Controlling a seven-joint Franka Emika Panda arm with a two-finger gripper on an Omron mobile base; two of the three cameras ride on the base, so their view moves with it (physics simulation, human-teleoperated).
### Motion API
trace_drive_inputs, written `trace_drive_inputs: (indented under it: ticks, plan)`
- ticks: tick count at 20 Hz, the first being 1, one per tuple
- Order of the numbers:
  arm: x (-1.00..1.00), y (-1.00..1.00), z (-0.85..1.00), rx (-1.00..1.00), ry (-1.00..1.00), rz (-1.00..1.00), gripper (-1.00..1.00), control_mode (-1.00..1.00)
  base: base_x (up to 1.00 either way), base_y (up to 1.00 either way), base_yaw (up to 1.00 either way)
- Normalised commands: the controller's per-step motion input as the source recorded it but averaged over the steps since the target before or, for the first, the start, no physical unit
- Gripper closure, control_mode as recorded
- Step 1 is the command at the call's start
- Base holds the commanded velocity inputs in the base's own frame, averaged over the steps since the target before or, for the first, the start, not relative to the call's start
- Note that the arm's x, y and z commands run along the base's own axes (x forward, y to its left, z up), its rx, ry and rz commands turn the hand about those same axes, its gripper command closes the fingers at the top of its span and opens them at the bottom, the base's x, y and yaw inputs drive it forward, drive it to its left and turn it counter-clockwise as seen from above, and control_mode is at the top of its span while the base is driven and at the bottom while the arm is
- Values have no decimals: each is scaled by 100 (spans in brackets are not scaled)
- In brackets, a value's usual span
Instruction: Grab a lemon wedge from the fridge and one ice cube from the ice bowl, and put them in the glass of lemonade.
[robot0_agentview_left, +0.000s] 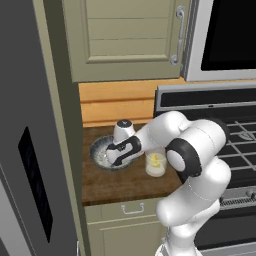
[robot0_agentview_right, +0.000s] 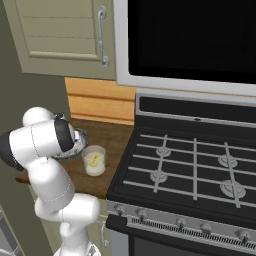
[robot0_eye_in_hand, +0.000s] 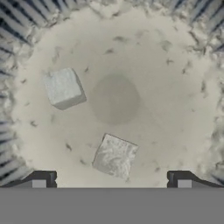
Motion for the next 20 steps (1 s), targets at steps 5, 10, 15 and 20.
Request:
trace_drive_inputs:
  ticks: [5, 10, 15, 20]
  plan:
    - [11, 0, 0, 0, 0, 0, -100, -100, 0, 0, 0]
    - [0, 0, -5, 0, 0, 0, -100, -100, 0, 0, 0]
    - [0, 0, -41, 0, 0, 0, -100, -100, 0, 0, 0]
    - [0, 0, -28, 0, 0, 0, -100, -100, 0, 0, 0]
